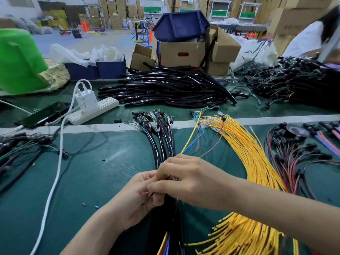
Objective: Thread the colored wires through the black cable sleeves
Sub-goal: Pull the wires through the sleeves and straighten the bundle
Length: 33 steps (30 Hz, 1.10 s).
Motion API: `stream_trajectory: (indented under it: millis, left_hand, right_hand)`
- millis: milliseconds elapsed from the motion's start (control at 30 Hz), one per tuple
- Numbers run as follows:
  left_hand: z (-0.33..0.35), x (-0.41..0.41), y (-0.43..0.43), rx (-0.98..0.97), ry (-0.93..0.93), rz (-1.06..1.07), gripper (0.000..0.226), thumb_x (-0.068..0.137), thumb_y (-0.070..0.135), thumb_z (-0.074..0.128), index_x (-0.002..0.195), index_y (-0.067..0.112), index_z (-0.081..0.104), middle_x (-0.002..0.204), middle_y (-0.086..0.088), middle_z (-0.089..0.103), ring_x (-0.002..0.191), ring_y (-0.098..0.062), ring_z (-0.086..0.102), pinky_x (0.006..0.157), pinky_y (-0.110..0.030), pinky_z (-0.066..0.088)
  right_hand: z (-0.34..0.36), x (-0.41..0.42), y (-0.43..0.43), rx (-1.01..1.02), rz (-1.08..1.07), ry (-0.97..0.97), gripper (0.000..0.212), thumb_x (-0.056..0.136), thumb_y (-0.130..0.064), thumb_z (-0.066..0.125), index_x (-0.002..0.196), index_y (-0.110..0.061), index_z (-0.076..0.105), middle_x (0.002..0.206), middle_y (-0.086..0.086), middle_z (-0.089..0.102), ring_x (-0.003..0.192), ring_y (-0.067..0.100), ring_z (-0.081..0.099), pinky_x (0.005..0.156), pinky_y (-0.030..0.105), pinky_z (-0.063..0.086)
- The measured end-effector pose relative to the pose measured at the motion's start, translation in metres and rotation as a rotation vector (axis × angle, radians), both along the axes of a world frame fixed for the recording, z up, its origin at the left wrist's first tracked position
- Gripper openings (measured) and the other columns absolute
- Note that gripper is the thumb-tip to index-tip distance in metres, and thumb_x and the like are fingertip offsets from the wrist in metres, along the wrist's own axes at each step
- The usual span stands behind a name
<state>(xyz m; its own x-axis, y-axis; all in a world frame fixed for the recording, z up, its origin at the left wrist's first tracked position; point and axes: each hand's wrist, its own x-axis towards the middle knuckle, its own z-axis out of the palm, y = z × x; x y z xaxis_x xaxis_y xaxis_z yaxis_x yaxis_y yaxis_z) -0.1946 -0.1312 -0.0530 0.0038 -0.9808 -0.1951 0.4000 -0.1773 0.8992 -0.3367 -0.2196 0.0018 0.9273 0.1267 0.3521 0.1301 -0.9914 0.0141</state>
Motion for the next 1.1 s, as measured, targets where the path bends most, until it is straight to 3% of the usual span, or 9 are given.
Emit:
stream_trajectory:
  millis: [167, 333, 467, 700, 833, 967, 1100]
  left_hand:
    - [0.004, -0.003, 0.001, 0.003, 0.024, 0.019, 0.022, 0.077, 0.004, 0.067, 0.059, 0.017, 0.072, 0.048, 0.004, 0.051, 0.039, 0.000, 0.045, 0.041, -0.010, 0.041]
    - [0.009, -0.005, 0.001, 0.065, 0.135, 0.049, 0.020, 0.078, 0.020, 0.059, 0.068, 0.011, 0.073, 0.062, -0.005, 0.063, 0.042, -0.002, 0.053, 0.041, -0.012, 0.047]
    - [0.009, -0.003, 0.002, 0.083, 0.139, 0.039, 0.019, 0.079, 0.018, 0.058, 0.070, 0.010, 0.073, 0.062, -0.006, 0.062, 0.043, -0.003, 0.053, 0.041, -0.013, 0.047]
    - [0.012, -0.004, 0.001, 0.089, 0.107, 0.022, 0.020, 0.078, 0.018, 0.059, 0.070, 0.009, 0.074, 0.064, -0.009, 0.064, 0.044, -0.004, 0.055, 0.041, -0.012, 0.046]
    - [0.011, -0.004, 0.001, 0.098, 0.109, 0.016, 0.020, 0.075, 0.020, 0.061, 0.074, 0.006, 0.075, 0.070, -0.011, 0.067, 0.049, -0.004, 0.057, 0.046, -0.013, 0.050]
    - [0.007, -0.004, 0.001, 0.114, 0.140, 0.016, 0.019, 0.076, 0.017, 0.061, 0.078, 0.005, 0.076, 0.073, -0.008, 0.067, 0.053, -0.003, 0.058, 0.050, -0.012, 0.050]
    - [0.006, -0.002, 0.001, 0.104, 0.163, 0.023, 0.017, 0.078, 0.010, 0.060, 0.078, 0.003, 0.075, 0.071, -0.008, 0.064, 0.050, -0.003, 0.053, 0.048, -0.010, 0.046]
  right_hand:
    - [0.004, -0.002, 0.000, -0.047, -0.023, 0.087, 0.017, 0.088, -0.003, 0.059, 0.102, -0.009, 0.069, 0.088, 0.009, 0.060, 0.079, 0.026, 0.054, 0.068, 0.039, 0.047]
    - [0.010, -0.012, -0.019, 0.154, -0.185, -0.020, 0.017, 0.089, 0.003, 0.058, 0.101, -0.003, 0.067, 0.092, 0.011, 0.056, 0.063, 0.026, 0.053, 0.056, 0.039, 0.049]
    - [0.007, -0.013, -0.023, 0.294, -0.164, -0.042, 0.014, 0.090, -0.005, 0.060, 0.095, -0.006, 0.072, 0.087, 0.007, 0.057, 0.066, 0.015, 0.052, 0.063, 0.020, 0.042]
    - [0.005, -0.009, -0.021, 0.430, -0.105, 0.149, 0.018, 0.083, -0.004, 0.068, 0.095, -0.015, 0.077, 0.085, 0.002, 0.059, 0.069, 0.000, 0.042, 0.068, 0.003, 0.030]
    - [0.007, -0.008, -0.023, 0.438, -0.131, 0.200, 0.019, 0.083, -0.005, 0.068, 0.093, -0.018, 0.077, 0.084, -0.001, 0.057, 0.068, -0.001, 0.045, 0.069, 0.006, 0.033]
    - [0.008, -0.004, -0.023, 0.455, -0.220, 0.207, 0.010, 0.083, -0.003, 0.067, 0.088, -0.010, 0.070, 0.081, -0.010, 0.051, 0.066, -0.007, 0.046, 0.066, 0.005, 0.034]
    - [0.013, 0.004, -0.023, 0.389, -0.261, 0.203, 0.013, 0.082, -0.005, 0.067, 0.083, -0.010, 0.055, 0.078, -0.008, 0.048, 0.065, 0.005, 0.039, 0.065, 0.010, 0.035]
